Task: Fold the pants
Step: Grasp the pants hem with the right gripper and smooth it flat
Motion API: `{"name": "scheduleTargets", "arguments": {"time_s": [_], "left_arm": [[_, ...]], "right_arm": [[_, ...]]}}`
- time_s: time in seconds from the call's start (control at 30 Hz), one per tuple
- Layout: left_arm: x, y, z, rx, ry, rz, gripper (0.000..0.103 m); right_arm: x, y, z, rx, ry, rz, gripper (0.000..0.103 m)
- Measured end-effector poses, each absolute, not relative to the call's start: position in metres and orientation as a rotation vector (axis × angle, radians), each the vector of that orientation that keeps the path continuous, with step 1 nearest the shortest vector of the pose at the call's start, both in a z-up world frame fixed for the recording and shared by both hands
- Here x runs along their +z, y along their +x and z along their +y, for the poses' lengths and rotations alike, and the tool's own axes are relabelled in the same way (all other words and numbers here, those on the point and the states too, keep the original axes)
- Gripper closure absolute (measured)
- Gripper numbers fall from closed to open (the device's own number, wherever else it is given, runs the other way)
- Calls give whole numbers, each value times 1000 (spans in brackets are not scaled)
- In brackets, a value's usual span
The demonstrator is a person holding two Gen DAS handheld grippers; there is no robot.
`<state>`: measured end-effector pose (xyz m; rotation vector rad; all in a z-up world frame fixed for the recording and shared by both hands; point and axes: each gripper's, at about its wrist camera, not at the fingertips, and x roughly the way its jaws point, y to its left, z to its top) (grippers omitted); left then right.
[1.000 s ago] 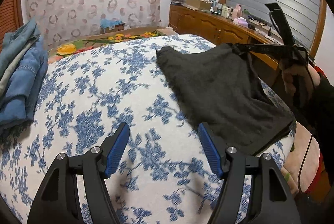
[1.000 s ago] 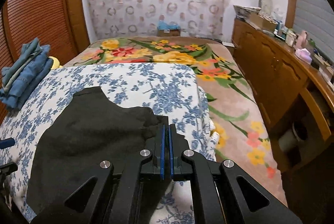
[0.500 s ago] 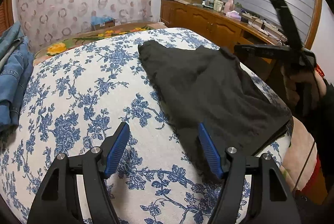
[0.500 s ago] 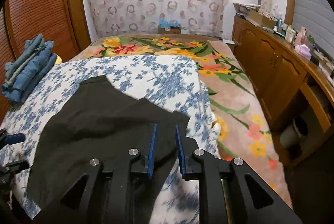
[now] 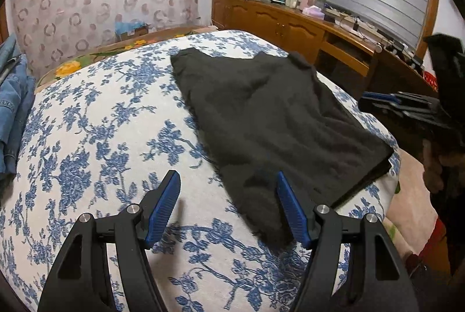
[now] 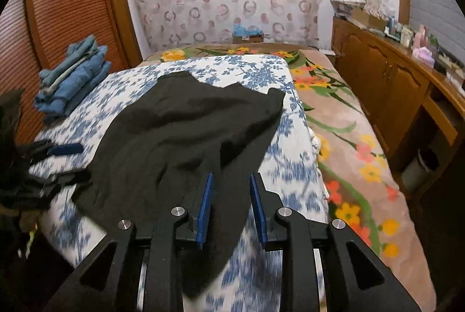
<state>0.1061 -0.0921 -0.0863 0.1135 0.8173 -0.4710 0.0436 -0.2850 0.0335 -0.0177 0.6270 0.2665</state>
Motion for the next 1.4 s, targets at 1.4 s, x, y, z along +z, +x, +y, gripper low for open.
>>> {"name": "scheduleTargets", "arguments": {"time_s": [1.4], "left_arm": [[-100,102,-101,-479,170,829,26]], "right_arm": [[20,-13,-276,285,-11,655,75]]}}
